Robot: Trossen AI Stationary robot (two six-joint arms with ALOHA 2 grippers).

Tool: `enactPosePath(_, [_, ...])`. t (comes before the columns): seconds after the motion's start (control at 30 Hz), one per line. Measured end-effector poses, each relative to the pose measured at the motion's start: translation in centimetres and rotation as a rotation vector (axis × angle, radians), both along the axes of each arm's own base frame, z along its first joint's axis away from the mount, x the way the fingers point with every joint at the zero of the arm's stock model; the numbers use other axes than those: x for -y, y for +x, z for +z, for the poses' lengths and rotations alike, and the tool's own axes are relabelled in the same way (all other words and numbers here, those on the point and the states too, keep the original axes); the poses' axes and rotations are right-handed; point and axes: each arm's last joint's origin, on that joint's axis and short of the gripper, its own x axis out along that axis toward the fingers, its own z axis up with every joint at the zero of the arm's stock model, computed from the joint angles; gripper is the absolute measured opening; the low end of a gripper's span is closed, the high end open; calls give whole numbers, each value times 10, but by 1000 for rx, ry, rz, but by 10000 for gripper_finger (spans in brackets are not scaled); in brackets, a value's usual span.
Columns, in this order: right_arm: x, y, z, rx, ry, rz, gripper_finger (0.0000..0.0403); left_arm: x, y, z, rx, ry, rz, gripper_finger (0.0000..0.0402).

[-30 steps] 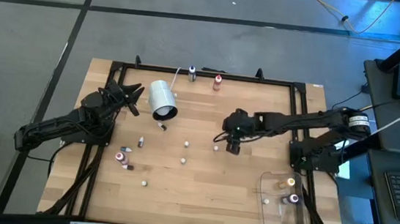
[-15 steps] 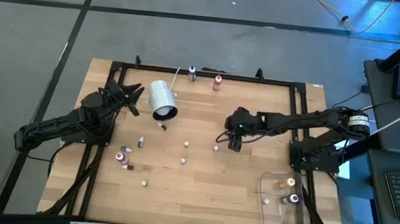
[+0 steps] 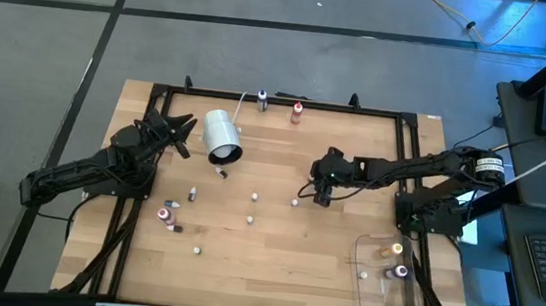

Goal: Pick & Place food coloring
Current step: Put the small red food coloring bottle into the transparent bin

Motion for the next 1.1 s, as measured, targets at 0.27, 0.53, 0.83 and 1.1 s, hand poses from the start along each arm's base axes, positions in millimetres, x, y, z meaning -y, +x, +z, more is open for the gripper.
enactPosePath(0.27, [5,-4,-7,53,7,-38,187,0,0,0,0,0,0,104])
enactPosePath(0.53, [8,-4,-7,64,9,-53,187,0,0,0,0,0,0,104])
enactPosePath(0.83, [7,0,-15,59,58,-43,187,0,0,0,0,0,0,104])
enactPosePath(1.1, [8,2,-23,41,60,-44,150,0,0,0,-3,2,1,104])
